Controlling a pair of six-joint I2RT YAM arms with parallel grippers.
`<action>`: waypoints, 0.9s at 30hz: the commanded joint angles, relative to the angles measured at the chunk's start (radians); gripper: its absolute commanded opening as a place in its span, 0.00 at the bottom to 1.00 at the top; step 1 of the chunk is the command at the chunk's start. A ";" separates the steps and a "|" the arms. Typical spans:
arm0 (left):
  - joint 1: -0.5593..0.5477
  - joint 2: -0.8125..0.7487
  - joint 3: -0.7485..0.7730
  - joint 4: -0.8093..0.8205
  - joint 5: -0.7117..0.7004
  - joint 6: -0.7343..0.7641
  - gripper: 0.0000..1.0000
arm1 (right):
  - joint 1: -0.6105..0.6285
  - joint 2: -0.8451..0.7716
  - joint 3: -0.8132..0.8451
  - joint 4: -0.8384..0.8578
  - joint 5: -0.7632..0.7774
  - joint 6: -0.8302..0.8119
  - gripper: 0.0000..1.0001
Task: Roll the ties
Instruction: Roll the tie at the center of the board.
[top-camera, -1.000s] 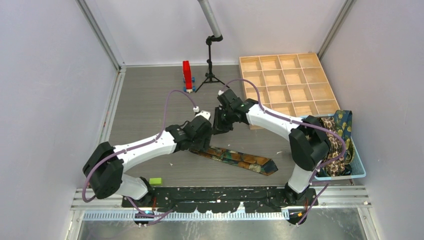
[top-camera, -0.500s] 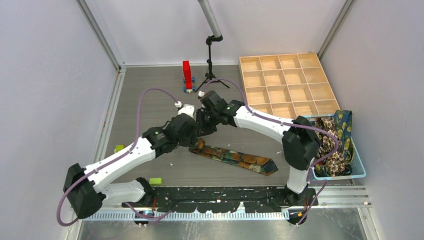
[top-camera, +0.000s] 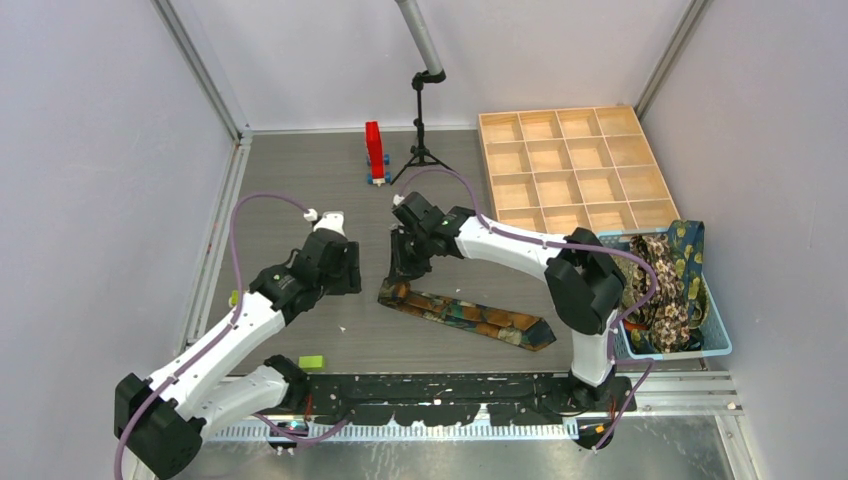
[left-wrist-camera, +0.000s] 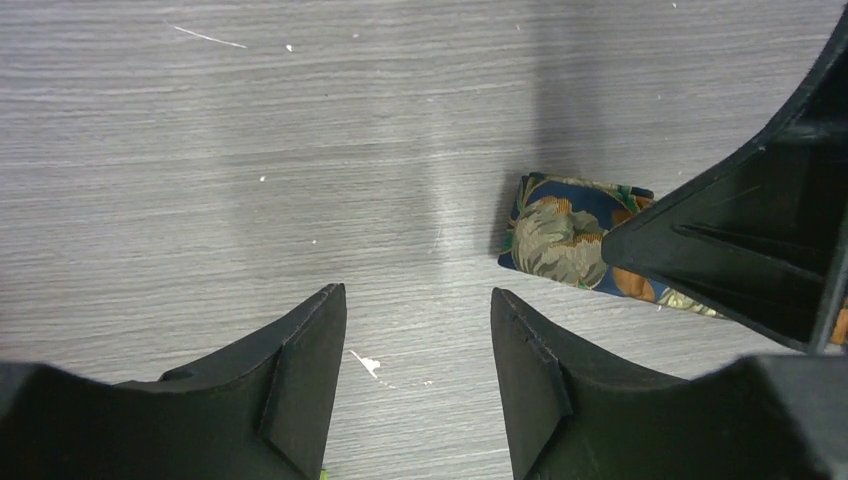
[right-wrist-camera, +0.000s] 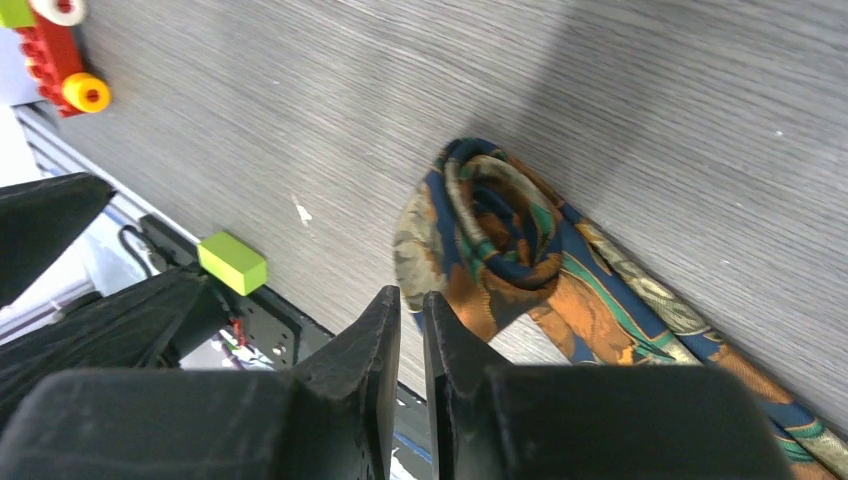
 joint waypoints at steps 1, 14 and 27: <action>0.014 -0.017 -0.012 0.044 0.080 0.003 0.57 | 0.001 -0.042 -0.039 -0.010 0.040 -0.005 0.20; 0.019 0.031 -0.037 0.116 0.193 0.042 0.59 | 0.001 -0.093 -0.116 -0.013 0.078 -0.016 0.19; 0.019 0.138 -0.087 0.279 0.355 0.040 0.82 | -0.001 -0.106 -0.204 0.008 0.110 -0.026 0.18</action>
